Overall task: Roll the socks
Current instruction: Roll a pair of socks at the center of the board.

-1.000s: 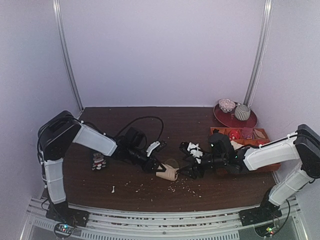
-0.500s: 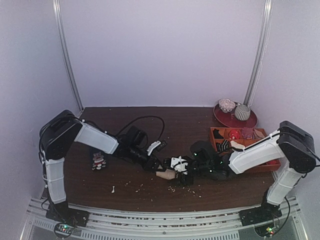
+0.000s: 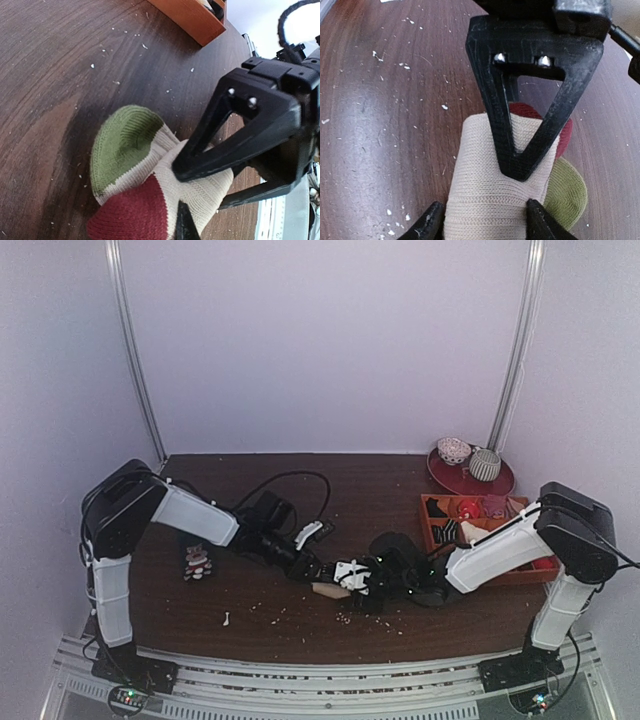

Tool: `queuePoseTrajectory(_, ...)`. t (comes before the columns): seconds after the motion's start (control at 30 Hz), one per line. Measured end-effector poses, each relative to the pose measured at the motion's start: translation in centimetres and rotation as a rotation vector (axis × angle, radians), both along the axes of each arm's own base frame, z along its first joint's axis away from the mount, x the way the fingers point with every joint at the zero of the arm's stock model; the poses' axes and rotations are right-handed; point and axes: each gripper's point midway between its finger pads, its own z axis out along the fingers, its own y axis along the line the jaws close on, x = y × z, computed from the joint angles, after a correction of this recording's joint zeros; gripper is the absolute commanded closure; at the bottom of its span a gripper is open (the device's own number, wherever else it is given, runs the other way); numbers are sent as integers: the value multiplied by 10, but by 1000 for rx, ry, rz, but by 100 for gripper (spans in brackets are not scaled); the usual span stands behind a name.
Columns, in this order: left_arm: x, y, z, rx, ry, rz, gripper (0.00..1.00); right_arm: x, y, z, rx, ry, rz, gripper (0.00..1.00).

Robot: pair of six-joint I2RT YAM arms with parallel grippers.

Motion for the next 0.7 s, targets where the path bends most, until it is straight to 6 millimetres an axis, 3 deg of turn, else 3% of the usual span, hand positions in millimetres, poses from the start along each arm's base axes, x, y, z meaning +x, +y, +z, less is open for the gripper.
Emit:
queuePoseTrajectory(0.1, 1, -1, 0, -1, 5, -3, 100, 2, -1, -6, -15, -9, -19, 48)
queuePoseTrajectory(0.23, 1, -1, -1, -4, 12, -11, 99, 3, 0, -8, -20, -16, -40, 64)
queuePoseTrajectory(0.3, 1, -1, 0, -5, 11, -13, 73, 3, 0, -8, -19, -15, -52, 70)
queuePoseTrajectory(0.33, 1, -1, 0, -5, 9, -15, 50, 4, 0, -8, -17, -12, -61, 71)
queuePoseTrajectory(0.37, 1, -1, 0, -6, 1, -17, 41, 4, 0, -7, -16, -6, -70, 72)
queuePoseTrajectory(0.47, 5, 1, 0, -8, -26, -8, 30, 5, 0, -7, -14, 17, -93, 73)
queuePoseTrajectory(0.7, 13, 14, 5, 10, -174, 33, 15, 6, -2, -8, 59, 164, -142, 74)
